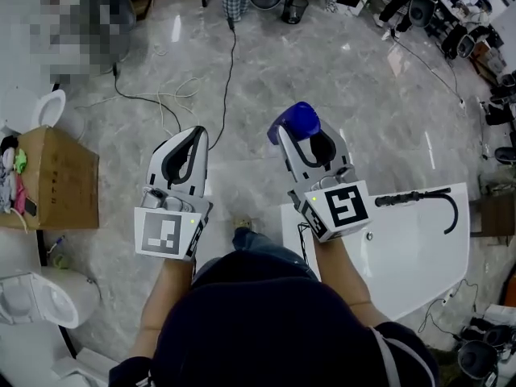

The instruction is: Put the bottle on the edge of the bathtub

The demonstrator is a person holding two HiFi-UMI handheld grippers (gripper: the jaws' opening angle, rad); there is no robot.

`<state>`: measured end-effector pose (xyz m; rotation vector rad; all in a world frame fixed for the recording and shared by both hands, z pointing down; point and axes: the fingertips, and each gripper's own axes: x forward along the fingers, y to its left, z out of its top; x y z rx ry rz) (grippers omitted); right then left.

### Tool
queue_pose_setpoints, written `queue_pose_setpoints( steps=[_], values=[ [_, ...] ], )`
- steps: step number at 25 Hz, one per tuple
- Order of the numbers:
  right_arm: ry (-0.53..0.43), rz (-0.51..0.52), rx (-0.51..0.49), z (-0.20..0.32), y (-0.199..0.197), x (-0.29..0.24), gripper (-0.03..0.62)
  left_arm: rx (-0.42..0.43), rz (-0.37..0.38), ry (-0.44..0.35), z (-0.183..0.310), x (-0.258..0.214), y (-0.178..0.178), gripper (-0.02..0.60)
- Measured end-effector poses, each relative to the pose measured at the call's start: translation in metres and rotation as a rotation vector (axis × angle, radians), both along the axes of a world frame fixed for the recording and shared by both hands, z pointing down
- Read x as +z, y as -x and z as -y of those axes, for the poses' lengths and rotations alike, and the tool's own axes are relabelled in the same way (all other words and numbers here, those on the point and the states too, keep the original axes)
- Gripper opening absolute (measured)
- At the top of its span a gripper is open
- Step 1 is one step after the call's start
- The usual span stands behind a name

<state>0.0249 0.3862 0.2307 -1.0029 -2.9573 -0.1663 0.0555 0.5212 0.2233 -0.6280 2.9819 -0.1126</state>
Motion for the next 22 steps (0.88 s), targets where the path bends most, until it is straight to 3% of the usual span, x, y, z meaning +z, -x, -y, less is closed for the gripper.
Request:
queue_pose_setpoints(
  steps=[5, 10, 22],
  values=[
    [0.01, -0.001, 0.031, 0.018, 0.058, 0.004, 0.166, 0.033, 0.007, -0.005, 0.013, 0.004, 0.06, 0.023],
    [0.018, -0.017, 0.095, 0.04, 0.091, 0.01, 0.166, 0.095, -0.011, -0.001, 0.032, 0.01, 0.105, 0.023],
    [0.032, -0.026, 0.37, 0.127, 0.16, 0.02, 0.166, 0.368, -0.034, -0.026, 0.113, 0.018, 0.221, 0.023]
  ],
)
